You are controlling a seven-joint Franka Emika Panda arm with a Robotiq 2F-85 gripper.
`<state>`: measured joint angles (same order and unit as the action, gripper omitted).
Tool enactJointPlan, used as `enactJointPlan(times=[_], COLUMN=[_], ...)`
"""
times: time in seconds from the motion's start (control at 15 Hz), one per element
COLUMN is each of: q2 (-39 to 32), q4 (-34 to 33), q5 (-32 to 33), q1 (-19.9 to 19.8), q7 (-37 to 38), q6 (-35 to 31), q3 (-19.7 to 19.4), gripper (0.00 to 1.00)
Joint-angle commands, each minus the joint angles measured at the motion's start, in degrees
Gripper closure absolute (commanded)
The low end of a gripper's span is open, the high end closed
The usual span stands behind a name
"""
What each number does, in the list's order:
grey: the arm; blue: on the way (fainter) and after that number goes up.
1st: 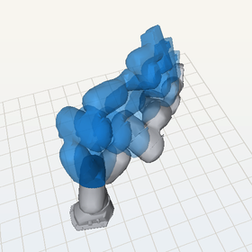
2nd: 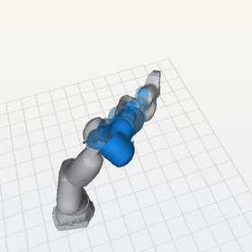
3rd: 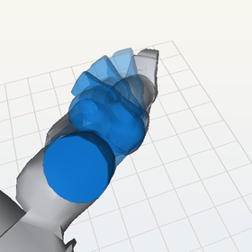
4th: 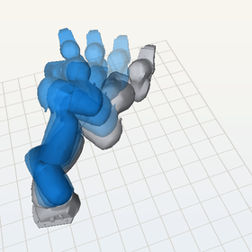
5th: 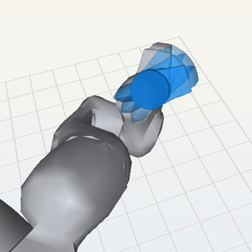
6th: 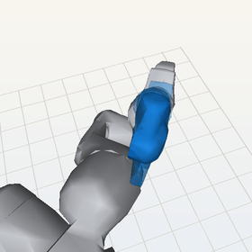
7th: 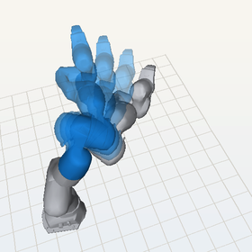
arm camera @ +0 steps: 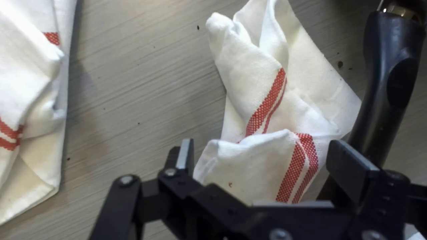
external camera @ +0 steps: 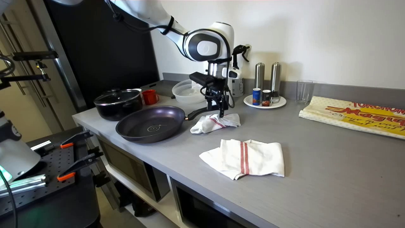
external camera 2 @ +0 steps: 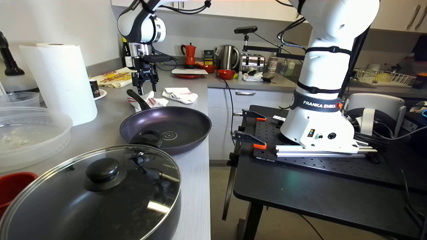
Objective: Use the towel to wipe the black pan.
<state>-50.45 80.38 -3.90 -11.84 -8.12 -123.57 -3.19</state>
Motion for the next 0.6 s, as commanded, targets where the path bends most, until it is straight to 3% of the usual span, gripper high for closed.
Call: enactJointPlan(times=[0.0, 0.53], q2=[-2.5, -4.6], q4=[-3.2, -3.3], q5=[0.1, 0.2], q1=[0.2, 0.4], q7=[1.4, 1.3], q6=[0.7, 0.4], q3=[0.1, 0.3], gripper=[0.00, 0.00])
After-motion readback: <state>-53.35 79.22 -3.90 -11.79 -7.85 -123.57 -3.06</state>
